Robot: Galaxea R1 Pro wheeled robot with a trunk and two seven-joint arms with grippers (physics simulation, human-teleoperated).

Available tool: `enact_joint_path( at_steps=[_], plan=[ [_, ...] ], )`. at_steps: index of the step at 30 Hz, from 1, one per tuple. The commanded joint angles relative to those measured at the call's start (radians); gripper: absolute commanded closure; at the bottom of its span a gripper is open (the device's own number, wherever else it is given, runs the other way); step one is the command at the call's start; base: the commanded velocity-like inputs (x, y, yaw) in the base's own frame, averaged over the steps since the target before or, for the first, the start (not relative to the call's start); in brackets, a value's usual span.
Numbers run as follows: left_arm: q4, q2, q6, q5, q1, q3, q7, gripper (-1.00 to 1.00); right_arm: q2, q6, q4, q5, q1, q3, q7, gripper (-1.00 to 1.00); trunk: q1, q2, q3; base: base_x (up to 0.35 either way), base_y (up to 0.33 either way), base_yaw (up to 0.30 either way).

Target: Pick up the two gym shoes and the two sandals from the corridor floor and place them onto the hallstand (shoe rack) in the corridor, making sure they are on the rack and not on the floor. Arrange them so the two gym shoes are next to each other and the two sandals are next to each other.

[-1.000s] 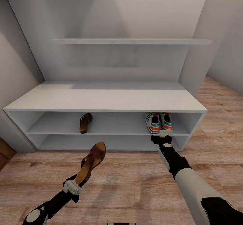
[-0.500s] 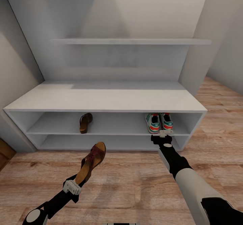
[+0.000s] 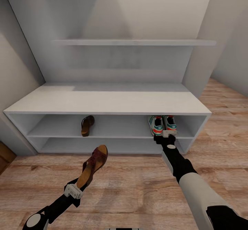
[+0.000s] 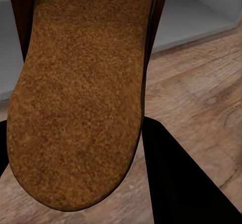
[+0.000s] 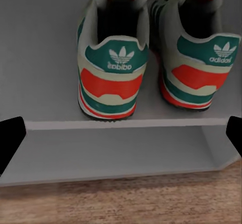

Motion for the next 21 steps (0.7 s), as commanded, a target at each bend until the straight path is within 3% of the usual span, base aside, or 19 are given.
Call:
enact_joint_path(
  at_steps=[1,9,21],
  plan=[
    [-0.001,-0.001,-0.009,-0.013,0.0,0.003,-0.003,1.0,0.0,0.01,-0.02,0.007,0.011,0.005,-0.006,-1.0,0.0,0.0,-0.001,0.0,0.0,0.0],
    [-0.001,-0.001,-0.009,-0.012,0.0,0.002,-0.003,1.0,-0.002,0.016,-0.142,0.014,0.095,0.008,-0.006,-1.0,0.0,0.0,-0.001,0.0,0.0,0.0],
    [-0.001,-0.002,-0.01,-0.012,0.0,0.003,0.001,1.0,-0.004,0.032,-0.418,0.02,0.334,0.014,-0.004,-1.0,0.0,0.0,-0.001,0.0,0.0,0.0]
  ],
)
